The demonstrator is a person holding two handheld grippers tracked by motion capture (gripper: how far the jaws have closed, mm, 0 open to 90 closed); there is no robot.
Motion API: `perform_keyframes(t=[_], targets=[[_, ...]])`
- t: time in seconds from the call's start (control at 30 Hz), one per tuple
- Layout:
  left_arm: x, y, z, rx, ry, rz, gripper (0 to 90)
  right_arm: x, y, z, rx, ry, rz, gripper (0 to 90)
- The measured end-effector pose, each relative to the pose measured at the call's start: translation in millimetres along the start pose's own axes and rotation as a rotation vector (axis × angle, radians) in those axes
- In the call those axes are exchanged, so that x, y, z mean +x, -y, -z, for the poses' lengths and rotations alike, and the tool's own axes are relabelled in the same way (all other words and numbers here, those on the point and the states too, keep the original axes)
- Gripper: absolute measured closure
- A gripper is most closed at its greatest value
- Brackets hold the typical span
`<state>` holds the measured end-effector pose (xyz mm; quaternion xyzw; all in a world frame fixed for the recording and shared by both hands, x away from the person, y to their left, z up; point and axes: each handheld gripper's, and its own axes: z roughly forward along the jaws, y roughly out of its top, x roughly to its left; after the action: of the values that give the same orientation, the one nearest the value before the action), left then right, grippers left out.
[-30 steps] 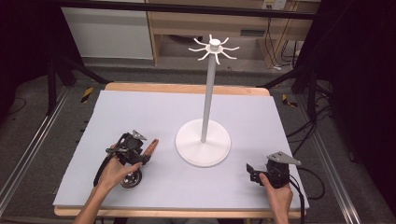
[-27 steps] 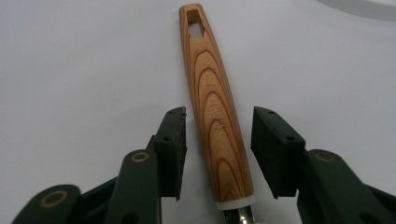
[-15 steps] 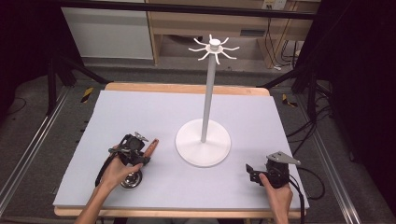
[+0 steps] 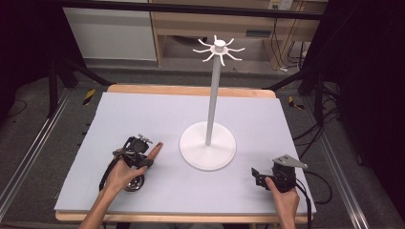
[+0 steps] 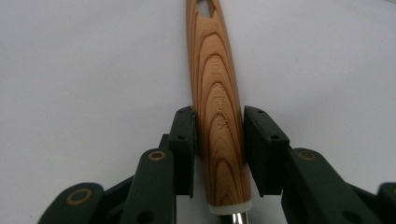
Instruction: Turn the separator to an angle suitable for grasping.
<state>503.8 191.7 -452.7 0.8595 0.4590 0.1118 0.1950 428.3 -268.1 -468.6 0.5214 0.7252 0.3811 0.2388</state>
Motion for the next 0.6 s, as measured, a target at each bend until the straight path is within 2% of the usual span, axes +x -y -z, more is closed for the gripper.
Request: perform_keyframes(t=[0.33,0.6], targets=[[3.2,2.8,3.7,0.001,0.017,-0.022,67.7,-1.3,0.2,-0.1,0.001,0.000,0.002,6.1],[5.8,22.6,17.1,0.009,0.026,-0.032,67.7,-0.9,0.7,-0.3,0.004,-0.001,-0.004,6.2]])
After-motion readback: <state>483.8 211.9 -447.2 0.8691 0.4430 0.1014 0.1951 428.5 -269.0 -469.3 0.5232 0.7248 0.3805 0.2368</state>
